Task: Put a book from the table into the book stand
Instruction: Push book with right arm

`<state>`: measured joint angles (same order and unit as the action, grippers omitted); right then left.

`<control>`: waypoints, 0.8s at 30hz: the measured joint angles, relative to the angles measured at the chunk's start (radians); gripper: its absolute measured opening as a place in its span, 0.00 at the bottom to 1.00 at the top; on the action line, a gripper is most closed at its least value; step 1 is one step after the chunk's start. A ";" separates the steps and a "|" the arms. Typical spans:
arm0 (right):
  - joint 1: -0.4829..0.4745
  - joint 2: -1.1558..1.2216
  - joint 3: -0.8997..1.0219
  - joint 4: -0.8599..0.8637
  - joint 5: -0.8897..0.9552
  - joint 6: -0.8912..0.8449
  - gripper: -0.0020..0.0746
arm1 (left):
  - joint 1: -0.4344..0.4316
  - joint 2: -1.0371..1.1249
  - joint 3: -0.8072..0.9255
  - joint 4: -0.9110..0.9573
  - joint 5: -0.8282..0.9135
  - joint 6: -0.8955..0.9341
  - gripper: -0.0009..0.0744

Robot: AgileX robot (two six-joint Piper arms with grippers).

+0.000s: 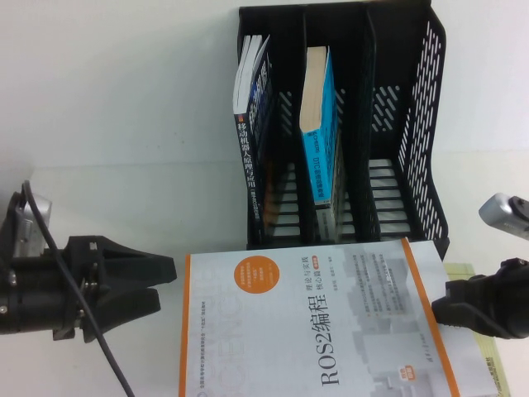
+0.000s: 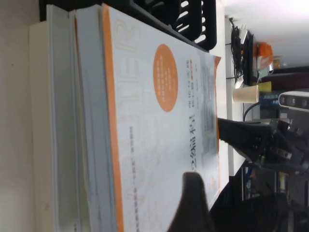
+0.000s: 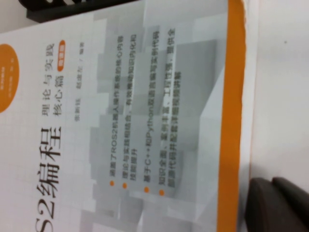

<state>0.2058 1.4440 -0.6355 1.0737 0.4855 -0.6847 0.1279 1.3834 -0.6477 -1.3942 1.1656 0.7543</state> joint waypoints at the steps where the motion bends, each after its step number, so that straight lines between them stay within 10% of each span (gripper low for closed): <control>1: 0.000 0.007 -0.002 0.004 0.001 0.000 0.02 | 0.000 0.013 0.000 -0.002 0.000 0.007 0.66; 9: 0.000 0.029 -0.011 0.022 0.018 0.000 0.02 | 0.000 0.116 -0.001 -0.006 0.000 0.042 0.84; 24: 0.016 0.038 -0.013 0.073 0.018 -0.006 0.02 | 0.000 0.312 -0.014 0.003 -0.008 0.141 0.85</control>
<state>0.2216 1.4823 -0.6485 1.1465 0.5032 -0.6909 0.1279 1.6952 -0.6613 -1.3911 1.1576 0.8956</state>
